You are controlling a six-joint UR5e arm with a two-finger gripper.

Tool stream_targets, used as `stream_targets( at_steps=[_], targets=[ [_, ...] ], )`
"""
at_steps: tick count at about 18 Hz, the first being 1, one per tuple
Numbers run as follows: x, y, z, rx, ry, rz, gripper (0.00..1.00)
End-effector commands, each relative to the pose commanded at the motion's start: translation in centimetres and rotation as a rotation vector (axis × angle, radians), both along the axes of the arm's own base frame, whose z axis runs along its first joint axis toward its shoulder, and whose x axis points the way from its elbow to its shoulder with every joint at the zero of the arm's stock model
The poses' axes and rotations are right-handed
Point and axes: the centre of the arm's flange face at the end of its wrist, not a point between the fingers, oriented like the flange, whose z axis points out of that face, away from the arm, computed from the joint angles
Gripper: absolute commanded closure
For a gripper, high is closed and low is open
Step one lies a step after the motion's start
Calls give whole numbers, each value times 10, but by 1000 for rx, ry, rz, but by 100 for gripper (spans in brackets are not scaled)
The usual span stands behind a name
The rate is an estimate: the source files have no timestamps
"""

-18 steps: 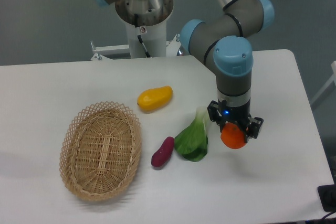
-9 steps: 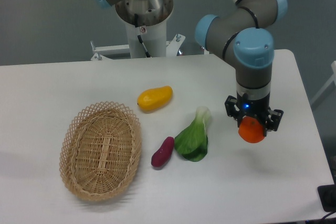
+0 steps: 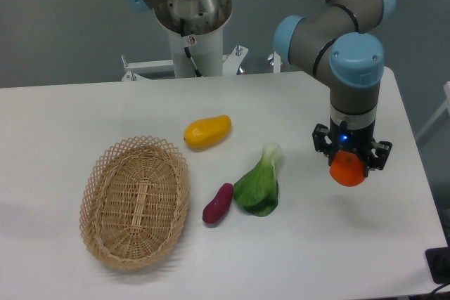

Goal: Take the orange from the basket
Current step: 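Raise the held orange and move it away from the vegetables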

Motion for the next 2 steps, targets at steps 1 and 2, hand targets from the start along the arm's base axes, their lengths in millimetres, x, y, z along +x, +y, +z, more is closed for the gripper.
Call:
stream_targets(
  at_steps=[1, 2],
  targets=[
    [1, 0, -1, -1, -1, 0, 50],
    [0, 0, -2, -1, -3, 0, 50]
  ],
)
